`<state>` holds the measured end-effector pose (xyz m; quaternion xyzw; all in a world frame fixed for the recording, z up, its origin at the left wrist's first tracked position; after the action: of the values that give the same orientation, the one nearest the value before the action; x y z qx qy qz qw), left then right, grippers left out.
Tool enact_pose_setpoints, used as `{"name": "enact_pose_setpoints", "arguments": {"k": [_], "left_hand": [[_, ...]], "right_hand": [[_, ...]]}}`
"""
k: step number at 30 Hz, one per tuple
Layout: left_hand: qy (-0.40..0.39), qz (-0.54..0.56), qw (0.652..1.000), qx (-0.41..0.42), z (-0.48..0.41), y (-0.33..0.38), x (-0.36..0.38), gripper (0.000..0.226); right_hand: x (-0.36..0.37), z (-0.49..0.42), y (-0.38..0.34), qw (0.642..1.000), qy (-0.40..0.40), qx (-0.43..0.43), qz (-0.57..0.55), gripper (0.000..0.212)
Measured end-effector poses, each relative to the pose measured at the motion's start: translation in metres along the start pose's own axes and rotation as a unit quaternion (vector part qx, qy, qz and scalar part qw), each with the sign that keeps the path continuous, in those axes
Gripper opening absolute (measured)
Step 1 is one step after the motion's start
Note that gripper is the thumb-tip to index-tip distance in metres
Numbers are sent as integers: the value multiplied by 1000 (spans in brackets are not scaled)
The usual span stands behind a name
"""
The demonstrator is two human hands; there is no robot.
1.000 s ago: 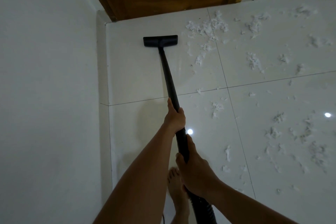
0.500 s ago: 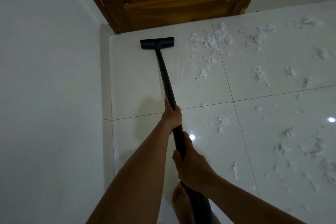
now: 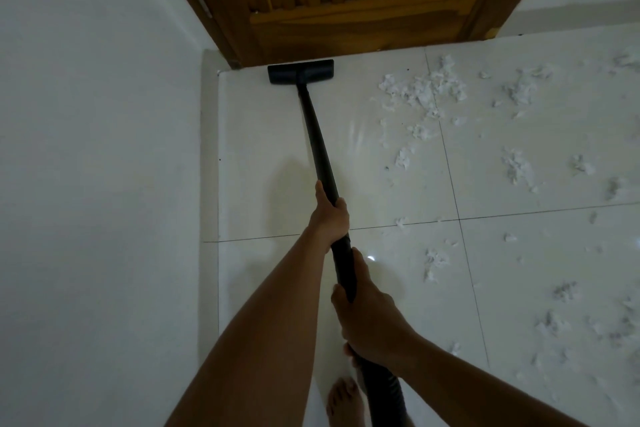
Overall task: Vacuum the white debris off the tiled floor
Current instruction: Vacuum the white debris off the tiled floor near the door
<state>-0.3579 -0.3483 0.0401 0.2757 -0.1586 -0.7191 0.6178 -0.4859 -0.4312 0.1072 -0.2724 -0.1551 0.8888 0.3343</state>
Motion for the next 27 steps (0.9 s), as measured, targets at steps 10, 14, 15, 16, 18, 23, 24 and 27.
{"name": "enact_pose_setpoints", "arguments": {"k": [10, 14, 15, 16, 18, 23, 24, 27], "left_hand": [[-6, 17, 1000, -23, 12, 31, -12, 67], [2, 35, 998, -44, 32, 37, -27, 66], [4, 42, 998, -47, 36, 37, -31, 66], [7, 46, 998, -50, 39, 37, -36, 66], [11, 46, 997, -57, 41, 37, -46, 66], [12, 45, 997, -59, 29, 42, -63, 64], [14, 46, 997, -60, 25, 43, -67, 63], [18, 49, 997, -64, 13, 44, -74, 63]], "right_hand": [[-33, 18, -36, 998, -50, 10, -24, 68], [-44, 39, -55, 997, -79, 17, -14, 68], [-45, 44, -60, 996, -89, 17, -13, 69], [-46, 48, -65, 995, -97, 18, -14, 69], [-45, 51, -74, 994, -109, 19, -21, 68], [-39, 41, -90, 993, -114, 11, -33, 69], [-37, 36, -92, 993, -114, 12, -35, 69], [-35, 22, -98, 993, -110, 14, -33, 68]]}}
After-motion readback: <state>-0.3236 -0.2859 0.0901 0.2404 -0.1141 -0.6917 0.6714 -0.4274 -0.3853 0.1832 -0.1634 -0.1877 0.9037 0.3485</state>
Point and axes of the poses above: each hand's wrist, its own z-axis away from the middle knuckle, its own x-axis out of the palm, y = z × x, the point moved 2 cm from there along -z, towards the middle knuckle, and after that the axes turned 14 degrees about z, right-handed, at the moved point
